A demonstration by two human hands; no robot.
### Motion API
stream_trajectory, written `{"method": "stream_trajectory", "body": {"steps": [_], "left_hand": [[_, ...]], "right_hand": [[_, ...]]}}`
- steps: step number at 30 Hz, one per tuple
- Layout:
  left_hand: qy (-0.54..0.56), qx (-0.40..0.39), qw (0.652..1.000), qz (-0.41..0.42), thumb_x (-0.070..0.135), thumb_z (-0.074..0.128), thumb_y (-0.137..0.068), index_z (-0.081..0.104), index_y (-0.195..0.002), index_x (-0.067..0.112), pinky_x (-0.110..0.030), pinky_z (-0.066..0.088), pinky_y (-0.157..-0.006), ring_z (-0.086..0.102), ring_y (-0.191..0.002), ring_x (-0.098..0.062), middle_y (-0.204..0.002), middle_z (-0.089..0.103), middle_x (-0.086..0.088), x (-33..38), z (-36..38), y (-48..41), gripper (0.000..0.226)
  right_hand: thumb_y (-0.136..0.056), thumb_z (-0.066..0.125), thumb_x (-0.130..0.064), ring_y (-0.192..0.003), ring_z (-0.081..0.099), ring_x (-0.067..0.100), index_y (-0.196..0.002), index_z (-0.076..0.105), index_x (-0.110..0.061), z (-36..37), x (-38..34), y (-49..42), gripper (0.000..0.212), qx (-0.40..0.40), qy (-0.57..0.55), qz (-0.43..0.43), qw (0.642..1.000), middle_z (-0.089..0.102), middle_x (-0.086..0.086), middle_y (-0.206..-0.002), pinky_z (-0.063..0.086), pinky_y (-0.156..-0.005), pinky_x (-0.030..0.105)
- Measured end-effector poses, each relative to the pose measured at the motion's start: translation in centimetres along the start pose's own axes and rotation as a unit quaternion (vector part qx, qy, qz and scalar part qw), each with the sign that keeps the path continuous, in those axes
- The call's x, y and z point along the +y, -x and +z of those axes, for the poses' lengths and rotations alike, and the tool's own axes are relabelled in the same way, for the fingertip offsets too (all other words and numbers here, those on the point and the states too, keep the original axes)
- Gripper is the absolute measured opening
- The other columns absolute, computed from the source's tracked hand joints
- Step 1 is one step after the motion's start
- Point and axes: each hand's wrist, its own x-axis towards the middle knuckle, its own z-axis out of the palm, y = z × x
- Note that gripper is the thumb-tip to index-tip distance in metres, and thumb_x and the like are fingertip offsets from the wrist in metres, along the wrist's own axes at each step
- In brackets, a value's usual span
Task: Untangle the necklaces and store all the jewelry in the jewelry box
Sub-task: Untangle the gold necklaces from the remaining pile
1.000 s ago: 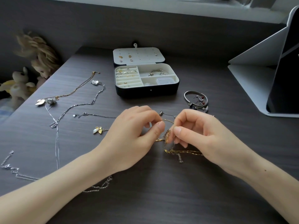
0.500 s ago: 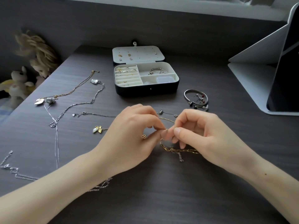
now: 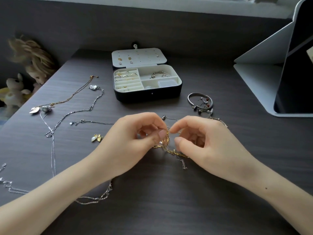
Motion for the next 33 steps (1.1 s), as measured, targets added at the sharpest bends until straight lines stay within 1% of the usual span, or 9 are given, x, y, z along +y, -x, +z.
{"method": "stream_trajectory", "body": {"steps": [2, 6, 11, 15, 20, 22, 27, 31, 33], "left_hand": [[0.007, -0.009, 1.0, 0.003, 0.037, 0.059, -0.079, 0.065, -0.082, 0.025, -0.048, 0.05, -0.07, 0.063, -0.071, -0.021, -0.073, 0.067, 0.0, -0.02, 0.04, -0.02, 0.013], [0.008, -0.019, 1.0, 0.005, 0.043, 0.056, -0.078, 0.065, -0.087, 0.025, -0.044, 0.049, -0.069, 0.064, -0.072, -0.018, -0.076, 0.069, 0.002, -0.01, 0.22, -0.02, 0.022], [-0.009, -0.018, 1.0, 0.006, 0.045, 0.056, -0.077, 0.066, -0.087, 0.027, -0.046, 0.049, -0.07, 0.064, -0.073, -0.018, -0.077, 0.069, 0.003, 0.07, 0.14, 0.0, 0.022], [-0.01, -0.011, 1.0, 0.015, 0.045, 0.058, -0.076, 0.064, -0.087, 0.027, -0.043, 0.046, -0.068, 0.061, -0.071, -0.018, -0.076, 0.068, 0.006, 0.29, 0.17, -0.04, 0.022], [-0.014, -0.026, 0.999, 0.022, 0.044, 0.055, -0.08, 0.061, -0.088, 0.026, -0.043, 0.047, -0.069, 0.061, -0.073, -0.02, -0.078, 0.067, 0.007, 0.29, 0.14, 0.02, 0.021], [-0.012, -0.025, 0.999, 0.016, 0.046, 0.052, -0.08, 0.06, -0.088, 0.027, -0.042, 0.047, -0.068, 0.06, -0.071, -0.016, -0.078, 0.065, 0.007, 0.17, 0.09, 0.08, 0.022], [0.005, -0.03, 1.0, 0.004, 0.046, 0.048, -0.08, 0.056, -0.083, 0.025, -0.029, 0.044, -0.061, 0.053, -0.066, -0.011, -0.074, 0.06, 0.013, -0.15, 0.14, 0.17, 0.023], [0.027, -0.048, 0.998, -0.009, 0.046, 0.045, -0.08, 0.053, -0.085, 0.027, -0.044, 0.049, -0.073, 0.059, -0.078, -0.027, -0.079, 0.065, 0.012, -0.26, 0.28, 0.17, 0.021], [0.027, -0.049, 0.998, -0.004, 0.045, 0.044, -0.08, 0.051, -0.083, 0.027, -0.039, 0.047, -0.07, 0.056, -0.072, -0.024, -0.073, 0.063, 0.012, -0.29, 0.31, 0.21, 0.019]], "right_hand": [[-0.078, 0.059, -0.032, -0.053, 0.053, 0.012, -0.087, 0.069, -0.026, 0.24, 0.11, 0.01, 0.015, -0.003, 0.025, -0.02, 0.999, 0.063, -0.01, -0.063, 0.039, -0.053, 0.016], [-0.08, 0.063, -0.032, -0.057, 0.053, 0.006, -0.085, 0.072, -0.026, 0.41, 0.19, 0.0, 0.012, 0.0, 0.062, -0.051, 0.997, 0.06, -0.013, -0.06, 0.035, -0.055, 0.012], [-0.079, 0.064, -0.033, -0.055, 0.053, 0.013, -0.081, 0.071, -0.024, 0.49, 0.28, -0.02, 0.012, 0.004, 0.048, -0.052, 0.997, 0.063, -0.005, -0.063, 0.042, -0.053, 0.026], [-0.076, 0.066, -0.04, -0.051, 0.043, 0.007, -0.089, 0.07, -0.032, 0.35, 0.06, 0.07, 0.016, -0.007, 0.017, -0.046, 0.999, 0.057, -0.016, -0.065, 0.032, -0.049, 0.014], [-0.081, 0.073, -0.025, -0.05, 0.044, 0.004, -0.081, 0.073, -0.027, 0.2, -0.18, -0.1, 0.003, -0.004, 0.01, -0.048, 0.999, 0.051, -0.024, -0.054, 0.03, -0.05, 0.009], [-0.081, 0.073, -0.02, -0.05, 0.044, 0.004, -0.075, 0.071, -0.024, 0.24, -0.18, -0.14, 0.008, -0.002, 0.014, -0.041, 0.999, 0.05, -0.022, -0.05, 0.03, -0.05, 0.009], [-0.076, 0.069, -0.024, -0.053, 0.043, 0.005, -0.069, 0.061, -0.029, 0.14, -0.1, -0.06, 0.012, 0.01, 0.055, -0.004, 0.998, 0.052, -0.02, -0.057, 0.033, -0.053, 0.014], [-0.08, 0.067, -0.02, -0.059, 0.054, 0.01, -0.076, 0.061, -0.024, 0.11, -0.24, -0.2, 0.009, 0.017, 0.004, -0.001, 1.0, 0.061, -0.01, -0.073, 0.046, -0.059, 0.025], [-0.083, 0.066, -0.011, -0.065, 0.058, 0.015, -0.078, 0.061, -0.019, 0.11, -0.41, -0.34, 0.011, 0.014, -0.034, -0.01, 0.999, 0.063, -0.007, -0.075, 0.05, -0.064, 0.029]]}}
